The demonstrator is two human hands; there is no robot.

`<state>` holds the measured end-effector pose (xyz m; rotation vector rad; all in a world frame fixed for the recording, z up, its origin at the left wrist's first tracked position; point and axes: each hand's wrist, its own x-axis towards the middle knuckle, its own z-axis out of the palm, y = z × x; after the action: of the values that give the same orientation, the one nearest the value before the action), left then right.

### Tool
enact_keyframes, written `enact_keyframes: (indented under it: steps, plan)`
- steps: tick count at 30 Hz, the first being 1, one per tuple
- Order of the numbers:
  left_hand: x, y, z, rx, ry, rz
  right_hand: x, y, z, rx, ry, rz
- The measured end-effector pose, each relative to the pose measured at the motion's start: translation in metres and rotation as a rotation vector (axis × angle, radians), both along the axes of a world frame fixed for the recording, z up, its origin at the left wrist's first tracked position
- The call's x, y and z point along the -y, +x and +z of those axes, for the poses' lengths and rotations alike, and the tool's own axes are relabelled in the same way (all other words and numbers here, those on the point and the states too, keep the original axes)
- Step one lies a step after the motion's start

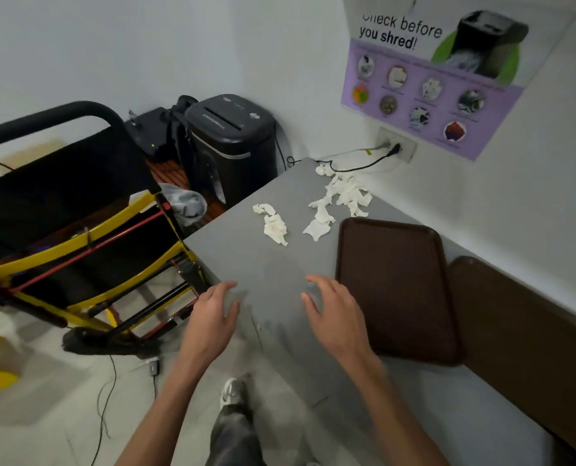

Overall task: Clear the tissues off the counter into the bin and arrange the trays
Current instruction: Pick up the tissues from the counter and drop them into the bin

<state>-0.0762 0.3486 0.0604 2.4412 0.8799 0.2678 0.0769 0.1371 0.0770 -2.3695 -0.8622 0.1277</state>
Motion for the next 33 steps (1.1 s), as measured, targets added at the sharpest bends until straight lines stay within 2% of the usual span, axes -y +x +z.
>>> enact_keyframes:
  steps: [13, 20, 27, 31, 33]
  plan:
    - [-0.195, 0.209, -0.018, -0.096, 0.007, -0.379, -0.191, 0.108, -0.027, -0.09, -0.054, -0.228]
    - [-0.231, 0.293, -0.05, -0.179, -0.02, -0.494, -0.247, 0.142, -0.054, -0.152, -0.203, -0.315]
    - [-0.233, 0.329, -0.111, -0.271, -0.004, -0.622, -0.277, 0.139, -0.108, -0.072, -0.414, -0.183]
    - [-0.245, 0.319, -0.132, -0.218, 0.067, -0.596, -0.265, 0.135, -0.117, -0.113, -0.39, -0.213]
    - [-0.247, 0.316, -0.134, -0.229, 0.036, -0.602, -0.253, 0.132, -0.115, -0.13, -0.425, -0.218]
